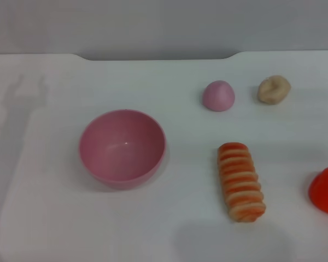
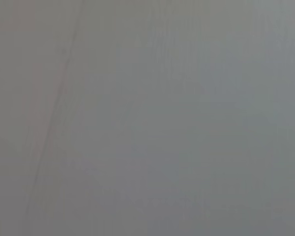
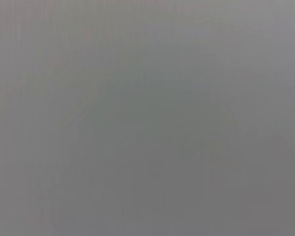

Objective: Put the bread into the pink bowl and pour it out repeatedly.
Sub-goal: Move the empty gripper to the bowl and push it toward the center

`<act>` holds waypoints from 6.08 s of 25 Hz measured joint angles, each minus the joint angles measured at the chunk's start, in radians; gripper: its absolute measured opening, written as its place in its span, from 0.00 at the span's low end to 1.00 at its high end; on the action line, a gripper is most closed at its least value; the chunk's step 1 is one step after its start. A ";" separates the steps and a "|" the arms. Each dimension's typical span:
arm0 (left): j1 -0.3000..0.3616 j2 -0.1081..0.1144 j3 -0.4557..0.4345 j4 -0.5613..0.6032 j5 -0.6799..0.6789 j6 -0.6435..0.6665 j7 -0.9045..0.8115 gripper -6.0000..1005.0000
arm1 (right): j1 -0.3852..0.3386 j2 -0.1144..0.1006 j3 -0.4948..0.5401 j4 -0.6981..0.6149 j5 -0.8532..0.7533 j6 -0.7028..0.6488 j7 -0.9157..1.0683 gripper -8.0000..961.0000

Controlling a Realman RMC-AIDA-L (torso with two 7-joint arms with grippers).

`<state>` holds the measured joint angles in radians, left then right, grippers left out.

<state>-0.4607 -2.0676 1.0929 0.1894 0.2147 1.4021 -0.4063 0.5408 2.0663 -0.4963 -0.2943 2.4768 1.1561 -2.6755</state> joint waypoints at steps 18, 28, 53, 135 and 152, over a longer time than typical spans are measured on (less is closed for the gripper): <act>0.019 0.020 0.075 0.133 0.014 -0.201 -0.184 0.53 | 0.004 0.002 -0.006 0.008 -0.003 -0.076 -0.014 0.73; 0.128 0.118 0.161 0.550 0.386 -0.598 -0.719 0.54 | -0.004 0.005 -0.001 0.031 -0.004 -0.078 -0.013 0.73; -0.139 0.187 -0.128 0.997 1.986 0.198 -1.958 0.57 | 0.037 0.001 -0.011 0.032 -0.007 -0.130 -0.014 0.73; -0.097 0.013 -0.012 0.760 2.163 -0.125 -2.001 0.81 | -0.054 0.006 -0.051 0.037 -0.010 -0.092 0.021 0.73; -0.141 0.018 0.005 0.760 2.270 -0.115 -2.067 0.33 | -0.051 0.003 -0.047 0.046 -0.005 -0.090 0.020 0.73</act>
<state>-0.6018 -2.0500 1.0980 0.9494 2.4845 1.2876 -2.4735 0.4898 2.0695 -0.5436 -0.2480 2.4719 1.0662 -2.6550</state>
